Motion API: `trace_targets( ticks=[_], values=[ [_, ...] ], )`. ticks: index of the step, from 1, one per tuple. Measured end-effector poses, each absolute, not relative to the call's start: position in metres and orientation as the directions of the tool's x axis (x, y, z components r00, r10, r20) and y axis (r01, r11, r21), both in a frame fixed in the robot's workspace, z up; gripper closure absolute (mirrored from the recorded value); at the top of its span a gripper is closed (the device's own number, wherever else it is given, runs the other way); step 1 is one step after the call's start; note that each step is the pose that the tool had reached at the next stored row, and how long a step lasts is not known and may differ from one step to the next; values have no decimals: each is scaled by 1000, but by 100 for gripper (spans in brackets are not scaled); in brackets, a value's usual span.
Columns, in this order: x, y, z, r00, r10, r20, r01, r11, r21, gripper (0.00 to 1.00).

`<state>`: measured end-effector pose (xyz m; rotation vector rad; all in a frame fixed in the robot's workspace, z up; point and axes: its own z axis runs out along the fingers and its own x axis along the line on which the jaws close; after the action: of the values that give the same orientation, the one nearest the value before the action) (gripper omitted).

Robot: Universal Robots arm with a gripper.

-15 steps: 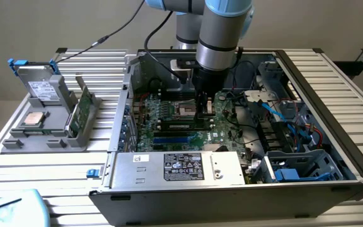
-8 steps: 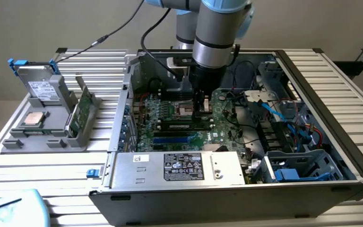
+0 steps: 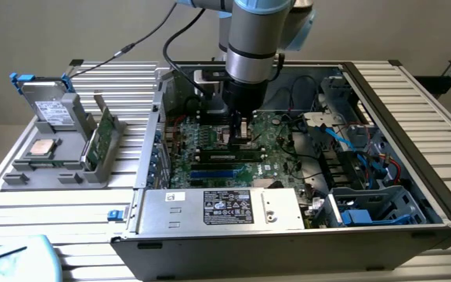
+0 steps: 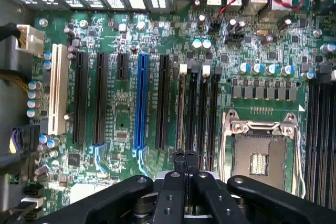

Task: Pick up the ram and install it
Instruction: 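Press down the ram until it locks into place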

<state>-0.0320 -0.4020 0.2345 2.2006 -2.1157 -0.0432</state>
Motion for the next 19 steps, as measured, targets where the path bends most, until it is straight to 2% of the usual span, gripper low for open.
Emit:
trace_targets(
  ticks=[13, 19],
  values=[
    [-33, -402, 224, 41, -998, 41, -996, -37, 84, 89],
    [-33, -402, 242, 41, -998, 41, -996, -38, 86, 89]
  ],
)
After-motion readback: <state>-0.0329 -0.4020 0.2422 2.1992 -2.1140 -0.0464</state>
